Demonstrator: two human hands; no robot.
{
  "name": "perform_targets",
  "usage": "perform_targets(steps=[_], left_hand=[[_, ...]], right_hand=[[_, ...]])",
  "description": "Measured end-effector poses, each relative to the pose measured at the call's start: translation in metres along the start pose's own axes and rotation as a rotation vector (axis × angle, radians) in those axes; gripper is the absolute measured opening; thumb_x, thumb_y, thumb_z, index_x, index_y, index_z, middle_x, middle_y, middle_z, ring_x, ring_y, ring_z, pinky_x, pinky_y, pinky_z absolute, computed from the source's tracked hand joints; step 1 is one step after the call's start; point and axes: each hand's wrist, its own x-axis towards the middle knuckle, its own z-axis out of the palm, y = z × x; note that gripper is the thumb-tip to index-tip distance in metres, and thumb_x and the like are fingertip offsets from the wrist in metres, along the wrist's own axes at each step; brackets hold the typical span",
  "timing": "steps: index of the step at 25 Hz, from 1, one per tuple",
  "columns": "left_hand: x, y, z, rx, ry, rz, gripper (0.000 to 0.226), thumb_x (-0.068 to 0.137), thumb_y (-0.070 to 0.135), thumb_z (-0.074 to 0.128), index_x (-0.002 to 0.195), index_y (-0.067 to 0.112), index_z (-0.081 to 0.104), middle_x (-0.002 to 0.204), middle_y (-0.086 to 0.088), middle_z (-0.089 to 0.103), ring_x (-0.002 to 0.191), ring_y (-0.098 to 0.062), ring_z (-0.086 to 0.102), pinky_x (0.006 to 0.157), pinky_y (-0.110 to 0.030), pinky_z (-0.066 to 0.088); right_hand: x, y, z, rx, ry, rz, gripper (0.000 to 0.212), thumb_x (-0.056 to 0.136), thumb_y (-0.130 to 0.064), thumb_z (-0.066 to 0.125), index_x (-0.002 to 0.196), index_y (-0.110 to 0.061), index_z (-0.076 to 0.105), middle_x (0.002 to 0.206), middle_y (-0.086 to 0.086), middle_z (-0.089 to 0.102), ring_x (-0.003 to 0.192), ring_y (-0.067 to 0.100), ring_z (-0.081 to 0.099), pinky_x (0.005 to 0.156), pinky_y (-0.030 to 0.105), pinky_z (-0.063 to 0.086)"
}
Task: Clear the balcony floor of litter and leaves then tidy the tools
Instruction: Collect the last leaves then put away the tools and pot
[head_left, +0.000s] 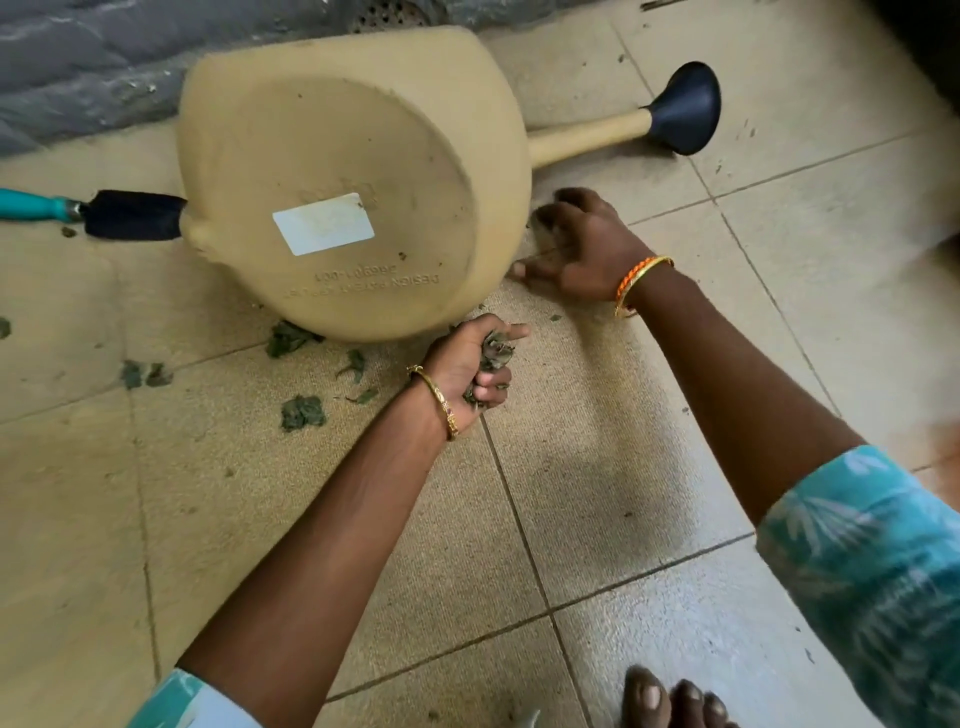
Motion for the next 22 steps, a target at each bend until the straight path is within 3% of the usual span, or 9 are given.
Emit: perform_targets(steps=[3,6,7,10,12,14,16,20,22], left_hand=[[0.001,-0.007,-0.006,-0.034,0.06,0.06,0.027,0.091,0.022,0.055,0.066,0.013,0.051,0.05,0.006,0.037,0.028,-0.003,0.026,0.03,-0.009,0.017],[-0.002,-0.01,-0.018,-0.075,0.127,0.053,0.04,0.089,0.025,0.057,0.056,0.02,0.034,0.043,0.007,0.032,0.029,-0.005,0.023,0.032,-0.008,0.015],[-0.006,-0.01,-0.022,-0.073,0.147,0.048,0.041,0.088,0.026,0.056,0.056,0.021,0.031,0.041,0.007,0.03,0.029,-0.006,0.023,0.033,-0.008,0.014],[-0.02,-0.012,-0.03,-0.067,0.196,0.076,0.035,0.085,0.024,0.058,0.06,0.021,0.033,0.048,0.006,0.032,0.031,-0.006,0.029,0.033,-0.009,0.017],[-0.029,-0.018,-0.032,-0.08,0.209,0.122,0.028,0.086,0.019,0.059,0.065,0.019,0.041,0.055,0.004,0.038,0.031,-0.005,0.033,0.031,-0.01,0.02],[-0.035,-0.028,-0.035,-0.135,0.252,0.153,0.028,0.092,0.024,0.059,0.067,0.016,0.048,0.053,0.003,0.046,0.029,-0.004,0.035,0.03,-0.01,0.021],[-0.043,-0.04,-0.039,-0.207,0.32,0.18,0.035,0.096,0.032,0.053,0.069,0.012,0.053,0.047,0.002,0.055,0.027,-0.005,0.035,0.031,-0.009,0.021],[-0.067,-0.051,-0.05,-0.15,0.344,0.192,0.044,0.1,0.039,0.042,0.074,0.008,0.057,0.049,-0.005,0.06,0.031,-0.012,0.039,0.034,-0.009,0.027],[-0.079,-0.051,-0.059,-0.088,0.352,0.202,0.047,0.099,0.045,0.042,0.07,0.011,0.057,0.052,-0.006,0.058,0.037,-0.014,0.042,0.035,-0.013,0.029]], right_hand=[[-0.026,-0.005,0.026,-0.058,0.065,-0.129,0.07,0.076,-0.046,0.071,0.13,-0.007,0.051,0.139,0.016,0.039,0.129,0.034,0.035,0.106,0.04,0.037],[-0.036,-0.007,0.048,-0.061,0.295,-0.281,0.025,0.084,-0.016,0.065,0.102,0.0,0.07,0.108,0.022,0.063,0.1,0.039,0.058,0.083,0.044,0.051],[-0.037,-0.011,0.049,-0.052,0.32,-0.278,0.019,0.084,-0.011,0.062,0.096,0.0,0.072,0.1,0.021,0.066,0.095,0.038,0.06,0.08,0.043,0.052],[-0.048,-0.025,0.044,0.049,0.373,-0.162,0.015,0.084,-0.003,0.06,0.093,-0.001,0.073,0.094,0.018,0.071,0.088,0.032,0.065,0.083,0.039,0.052],[-0.067,-0.042,0.042,0.223,0.422,-0.054,0.013,0.081,0.001,0.063,0.087,-0.004,0.074,0.087,0.011,0.073,0.08,0.021,0.068,0.083,0.03,0.053],[-0.092,-0.061,0.043,0.413,0.396,0.026,0.014,0.08,0.002,0.066,0.082,-0.01,0.073,0.081,0.003,0.073,0.073,0.011,0.068,0.077,0.02,0.054],[-0.113,-0.081,0.049,0.534,0.342,0.038,0.015,0.079,0.001,0.068,0.083,-0.013,0.069,0.077,0.004,0.072,0.068,0.01,0.068,0.07,0.021,0.055],[-0.137,-0.119,0.061,0.471,0.284,-0.039,0.017,0.075,0.002,0.07,0.085,-0.009,0.06,0.075,0.009,0.069,0.068,0.021,0.067,0.061,0.017,0.051],[-0.146,-0.133,0.065,0.37,0.237,-0.146,0.007,0.077,0.001,0.066,0.08,-0.006,0.067,0.076,0.01,0.069,0.071,0.023,0.067,0.069,0.025,0.055]])
